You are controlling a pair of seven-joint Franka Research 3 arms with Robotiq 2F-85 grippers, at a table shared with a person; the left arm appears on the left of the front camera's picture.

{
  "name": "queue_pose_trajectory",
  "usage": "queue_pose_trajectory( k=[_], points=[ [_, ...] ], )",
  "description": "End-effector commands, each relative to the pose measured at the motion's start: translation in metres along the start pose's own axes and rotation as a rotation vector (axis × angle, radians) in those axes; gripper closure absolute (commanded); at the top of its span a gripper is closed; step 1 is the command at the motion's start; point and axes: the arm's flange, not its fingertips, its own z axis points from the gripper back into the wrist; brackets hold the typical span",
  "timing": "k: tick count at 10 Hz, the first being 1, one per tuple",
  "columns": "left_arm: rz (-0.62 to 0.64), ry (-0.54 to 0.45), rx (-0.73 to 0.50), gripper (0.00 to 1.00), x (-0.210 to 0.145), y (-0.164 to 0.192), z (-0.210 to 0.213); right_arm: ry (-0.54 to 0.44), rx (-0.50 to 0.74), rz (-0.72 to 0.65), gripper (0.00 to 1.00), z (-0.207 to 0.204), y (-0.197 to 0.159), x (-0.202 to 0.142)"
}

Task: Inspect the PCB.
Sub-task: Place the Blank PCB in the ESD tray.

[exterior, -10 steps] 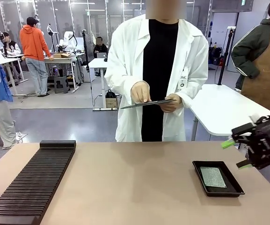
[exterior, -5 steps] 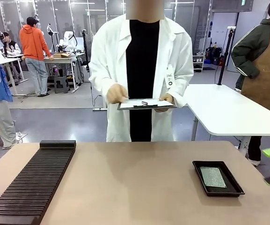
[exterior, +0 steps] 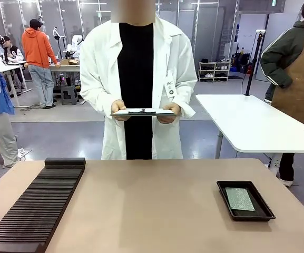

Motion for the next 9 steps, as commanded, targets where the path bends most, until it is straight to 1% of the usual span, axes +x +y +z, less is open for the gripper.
queue_pose_trajectory(
  k=[1, 2, 9],
  points=[
    [0.005, 0.004, 0.012, 0.0, -0.0014, -0.0026, -0.0004, -0.003, 0.054, 0.049, 0.0, -0.0051, -0.0005, 0.0091],
    [0.005, 0.004, 0.012, 0.0, -0.0014, -0.0026, -0.0004, 0.0, 0.0, 0.0, 0.0, 0.0, 0.0, 0.0],
    [0.005, 0.004, 0.012, 0.0, -0.0014, -0.0026, -0.0004, 0.0, 0.0, 0.0, 0.0, 0.0, 0.0, 0.0]
  ],
)
